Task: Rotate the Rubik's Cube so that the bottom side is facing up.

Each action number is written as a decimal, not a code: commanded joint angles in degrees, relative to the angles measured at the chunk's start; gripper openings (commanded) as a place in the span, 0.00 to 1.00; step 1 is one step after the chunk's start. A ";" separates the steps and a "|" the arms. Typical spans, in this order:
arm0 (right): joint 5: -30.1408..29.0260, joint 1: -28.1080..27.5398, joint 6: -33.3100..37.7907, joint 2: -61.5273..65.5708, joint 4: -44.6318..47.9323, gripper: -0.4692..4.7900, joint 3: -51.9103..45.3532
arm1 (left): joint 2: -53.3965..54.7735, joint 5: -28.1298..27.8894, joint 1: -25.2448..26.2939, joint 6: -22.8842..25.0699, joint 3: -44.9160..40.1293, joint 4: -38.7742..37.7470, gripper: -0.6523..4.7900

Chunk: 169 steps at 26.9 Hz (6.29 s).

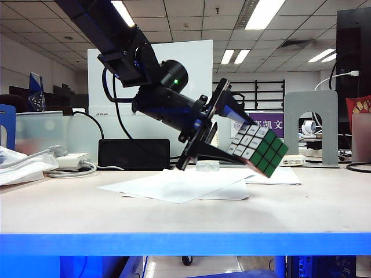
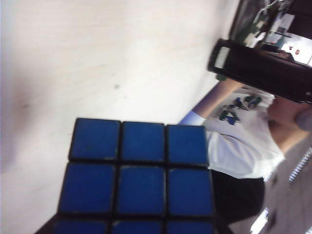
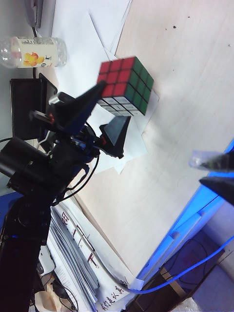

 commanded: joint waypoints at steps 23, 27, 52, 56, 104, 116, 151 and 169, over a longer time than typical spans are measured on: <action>-0.33 0.09 0.02 -0.35 0.37 0.14 0.26 | 0.98 -10.69 2.34 14.49 0.24 -20.74 1.00; -0.39 0.07 0.02 -0.35 -0.20 0.14 0.26 | 0.74 -7.87 2.89 9.73 0.24 -11.23 1.00; -0.07 0.09 0.00 -0.33 -0.94 0.14 0.26 | -6.47 -26.58 4.63 47.84 1.99 -25.59 1.00; -0.02 0.09 0.00 -0.33 -0.94 0.14 0.26 | -7.50 -27.28 3.17 52.37 1.99 -28.48 1.00; -0.42 0.09 0.00 -0.35 -0.96 0.14 0.26 | -0.55 -36.28 -9.31 61.75 9.40 -21.55 0.44; -0.17 0.09 -0.02 -0.33 -0.94 0.14 0.26 | 4.70 1.49 4.02 21.97 9.35 -3.65 0.27; -0.02 0.09 -0.22 -0.33 -0.94 0.14 0.26 | 10.88 10.51 2.01 19.21 9.03 -4.35 0.43; -0.02 0.11 -0.22 -0.33 -0.94 0.14 0.26 | 10.23 7.06 3.48 18.38 11.06 -7.82 0.64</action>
